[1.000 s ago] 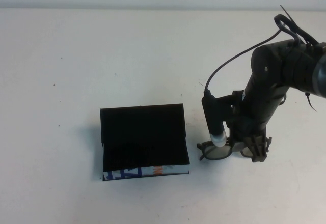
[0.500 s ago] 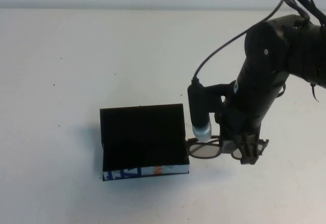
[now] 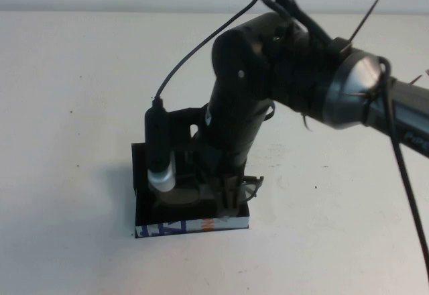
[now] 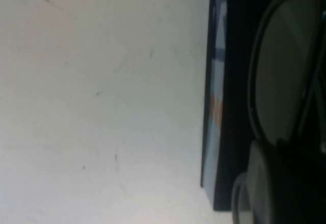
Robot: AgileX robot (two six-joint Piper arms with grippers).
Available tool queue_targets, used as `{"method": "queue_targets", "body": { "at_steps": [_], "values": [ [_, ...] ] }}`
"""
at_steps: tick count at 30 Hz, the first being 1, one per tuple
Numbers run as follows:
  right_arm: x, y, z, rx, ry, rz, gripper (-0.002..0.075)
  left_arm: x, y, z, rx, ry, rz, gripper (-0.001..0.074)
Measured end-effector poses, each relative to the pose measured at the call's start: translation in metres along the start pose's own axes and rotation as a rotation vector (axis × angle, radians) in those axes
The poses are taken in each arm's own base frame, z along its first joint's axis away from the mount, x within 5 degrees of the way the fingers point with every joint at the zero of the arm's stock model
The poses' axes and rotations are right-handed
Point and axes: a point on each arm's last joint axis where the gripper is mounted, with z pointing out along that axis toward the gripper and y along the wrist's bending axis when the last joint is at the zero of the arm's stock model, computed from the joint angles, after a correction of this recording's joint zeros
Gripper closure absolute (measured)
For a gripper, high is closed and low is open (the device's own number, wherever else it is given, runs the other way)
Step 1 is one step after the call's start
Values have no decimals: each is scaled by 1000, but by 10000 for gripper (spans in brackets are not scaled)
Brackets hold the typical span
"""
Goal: Return glasses to glasses case
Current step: Place the glasses in the glasses case
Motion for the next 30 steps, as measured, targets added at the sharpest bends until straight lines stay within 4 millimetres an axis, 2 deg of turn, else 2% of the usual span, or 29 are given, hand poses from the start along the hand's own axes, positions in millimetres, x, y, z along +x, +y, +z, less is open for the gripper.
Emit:
{"method": "queue_targets", "body": {
  "at_steps": [5,9,13,25,30],
  "values": [
    [-24,-1,22,-17,1,-44,720,0,0,0,0,0,0,736],
    [-31,-5,33,-24,4,-51,720,0,0,0,0,0,0,736],
    [-30,-7,45,-41,23,-50,720,0,0,0,0,0,0,736],
    [-23,-14,45,-23,43,-41,720,0,0,0,0,0,0,736],
    [-20,-16,53,-36,54,-32,720,0,0,0,0,0,0,736]
  ]
}}
